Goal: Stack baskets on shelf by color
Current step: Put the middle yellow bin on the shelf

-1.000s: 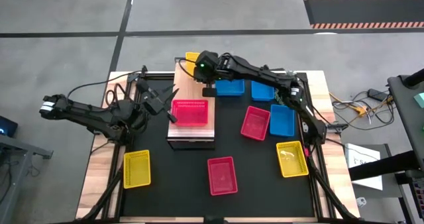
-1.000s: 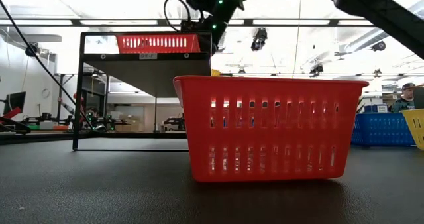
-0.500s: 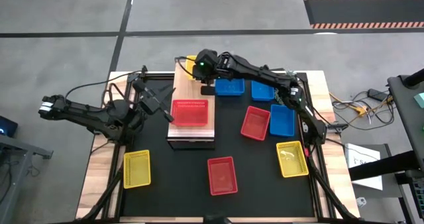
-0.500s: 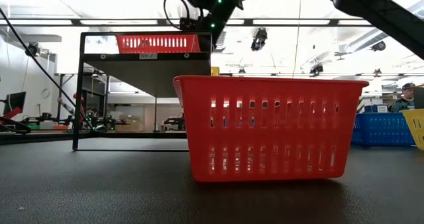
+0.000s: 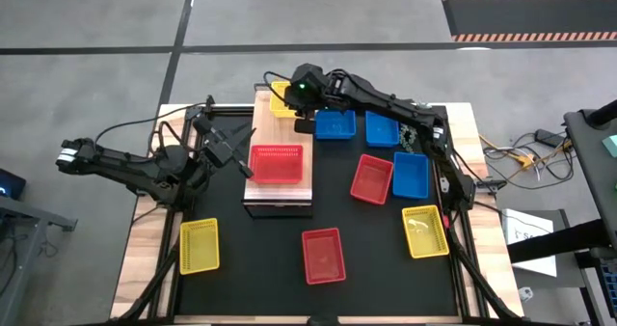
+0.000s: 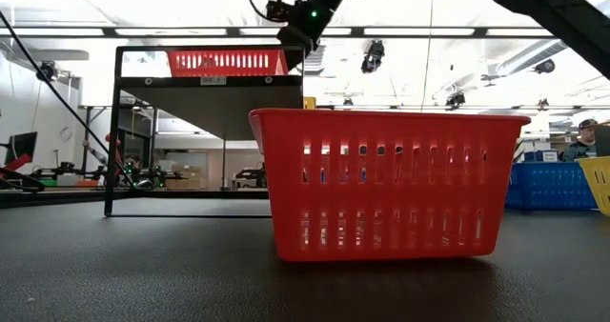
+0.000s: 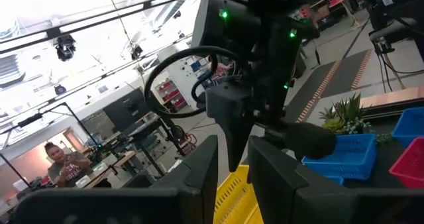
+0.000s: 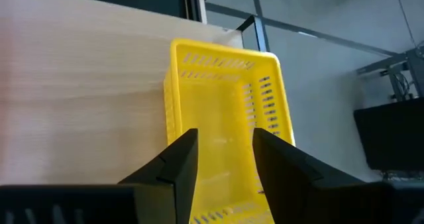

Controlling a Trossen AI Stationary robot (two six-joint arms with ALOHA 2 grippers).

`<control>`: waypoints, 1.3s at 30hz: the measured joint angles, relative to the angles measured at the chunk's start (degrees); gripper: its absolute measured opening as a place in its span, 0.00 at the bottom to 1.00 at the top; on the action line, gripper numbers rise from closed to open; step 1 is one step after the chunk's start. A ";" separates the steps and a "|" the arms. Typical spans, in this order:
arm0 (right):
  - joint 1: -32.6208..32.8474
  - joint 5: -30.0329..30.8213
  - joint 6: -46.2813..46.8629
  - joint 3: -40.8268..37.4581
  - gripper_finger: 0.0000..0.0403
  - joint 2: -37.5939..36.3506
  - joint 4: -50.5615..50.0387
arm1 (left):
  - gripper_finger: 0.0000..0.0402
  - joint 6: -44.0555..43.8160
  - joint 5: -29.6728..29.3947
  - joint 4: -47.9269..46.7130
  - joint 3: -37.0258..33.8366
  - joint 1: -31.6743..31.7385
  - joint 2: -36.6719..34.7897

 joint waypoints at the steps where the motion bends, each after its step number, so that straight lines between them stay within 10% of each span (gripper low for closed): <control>1: 0.00 0.06 -0.04 0.00 0.34 -0.39 -0.21 | 0.17 0.00 0.00 0.00 -0.02 0.00 0.00; 10: -3.55 -0.54 -2.32 -0.02 0.22 -6.91 -13.74 | 0.17 0.00 0.02 0.00 -0.09 0.00 0.04; 15: -11.30 -14.76 2.53 -0.75 0.05 -6.54 -20.22 | 0.17 0.01 0.37 -0.01 -0.09 0.00 0.11; 39: -13.99 -23.68 6.18 -6.71 0.03 -1.25 -0.51 | 0.17 0.50 0.45 0.03 -0.04 0.00 0.09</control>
